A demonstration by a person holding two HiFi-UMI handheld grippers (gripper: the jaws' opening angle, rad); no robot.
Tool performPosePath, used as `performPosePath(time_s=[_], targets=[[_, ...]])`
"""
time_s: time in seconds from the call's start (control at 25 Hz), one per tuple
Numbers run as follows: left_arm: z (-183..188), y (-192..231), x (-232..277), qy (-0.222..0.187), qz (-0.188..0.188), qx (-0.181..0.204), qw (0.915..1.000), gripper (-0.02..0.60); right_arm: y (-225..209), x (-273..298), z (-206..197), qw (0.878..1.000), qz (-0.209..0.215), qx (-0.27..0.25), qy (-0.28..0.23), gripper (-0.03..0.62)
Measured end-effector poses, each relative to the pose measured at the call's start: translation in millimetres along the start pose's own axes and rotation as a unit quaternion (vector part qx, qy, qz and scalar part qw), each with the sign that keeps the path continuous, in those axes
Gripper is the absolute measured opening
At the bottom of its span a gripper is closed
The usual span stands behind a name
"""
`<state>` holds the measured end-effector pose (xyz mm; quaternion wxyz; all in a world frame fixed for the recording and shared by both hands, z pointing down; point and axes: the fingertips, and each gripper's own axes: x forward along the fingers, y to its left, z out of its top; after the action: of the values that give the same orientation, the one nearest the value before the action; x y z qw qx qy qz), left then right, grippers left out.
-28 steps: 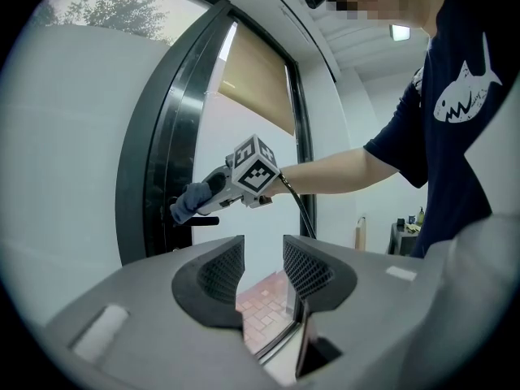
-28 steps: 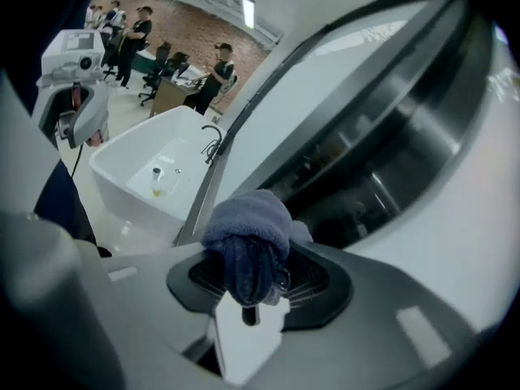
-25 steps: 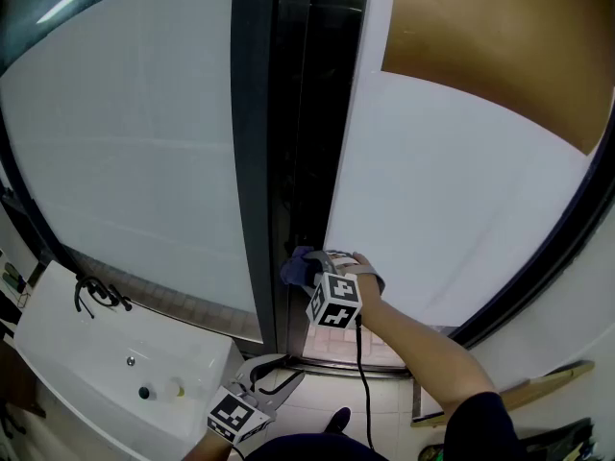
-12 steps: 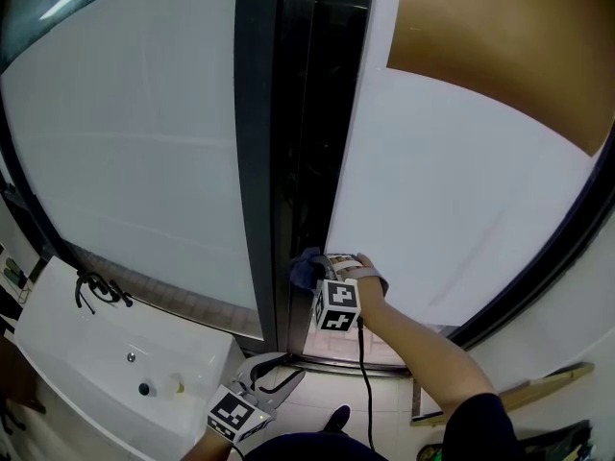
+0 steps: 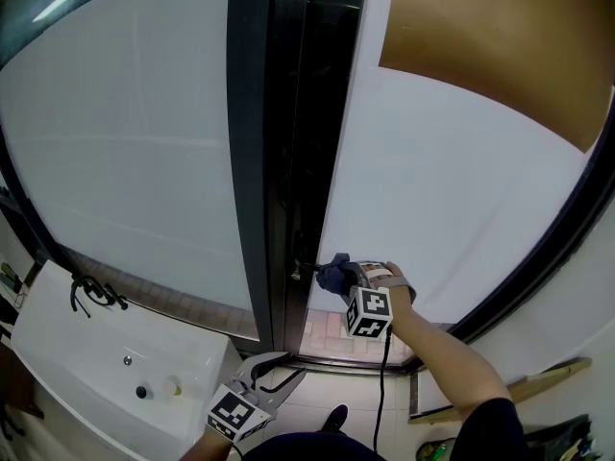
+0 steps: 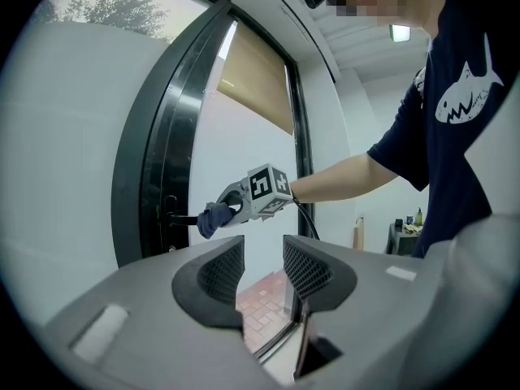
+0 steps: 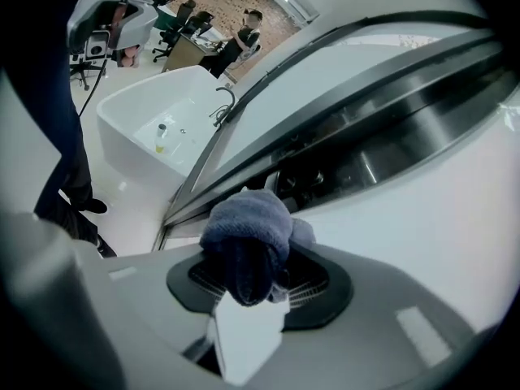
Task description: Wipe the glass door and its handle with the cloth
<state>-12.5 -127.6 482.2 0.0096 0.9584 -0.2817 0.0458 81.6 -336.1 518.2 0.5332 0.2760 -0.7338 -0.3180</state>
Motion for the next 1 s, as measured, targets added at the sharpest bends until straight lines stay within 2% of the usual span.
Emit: performPosePath(time_s=[0.2,0.32,0.4,0.52,0.6,0.68,0.8,0.84,0.92,1.0], targets=[[0,-2,0,-0.001,-0.003,0.001,1.0000,0.146,6,-8,-17,0.999,-0.006,0.035,0.004,0.164],[0,0,1,0.000,-0.001,0.000,1.0000,0.146,12,-14,-6,0.992,0.012,0.123,-0.038,0.164],[-1,1,0,0.001,0.000,-0.001,1.0000,0.146,25,-14,7,0.976,0.050,0.202,-0.071,0.164],[-2,1,-2,0.001,0.003,-0.002,1.0000,0.146,41,-4,23,0.945,0.095,0.295,-0.103,0.164],[-3,3,-4,0.001,0.007,-0.002,1.0000,0.146,41,10,29,0.918,0.103,0.363,-0.121,0.164],[-4,6,-5,0.003,0.013,-0.004,0.9999,0.146,35,25,32,0.879,0.101,0.443,-0.142,0.165],[-7,7,-6,0.007,0.019,-0.008,0.9998,0.146,29,45,38,0.812,0.097,0.548,-0.176,0.164],[-7,8,-7,0.008,0.020,-0.008,0.9997,0.146,27,52,40,0.796,0.095,0.569,-0.183,0.164],[-9,10,-9,0.011,0.025,-0.009,0.9996,0.146,23,62,46,0.777,0.088,0.592,-0.194,0.164],[-11,13,-12,0.015,0.031,-0.010,0.9993,0.146,20,70,54,0.771,0.083,0.598,-0.204,0.164]])
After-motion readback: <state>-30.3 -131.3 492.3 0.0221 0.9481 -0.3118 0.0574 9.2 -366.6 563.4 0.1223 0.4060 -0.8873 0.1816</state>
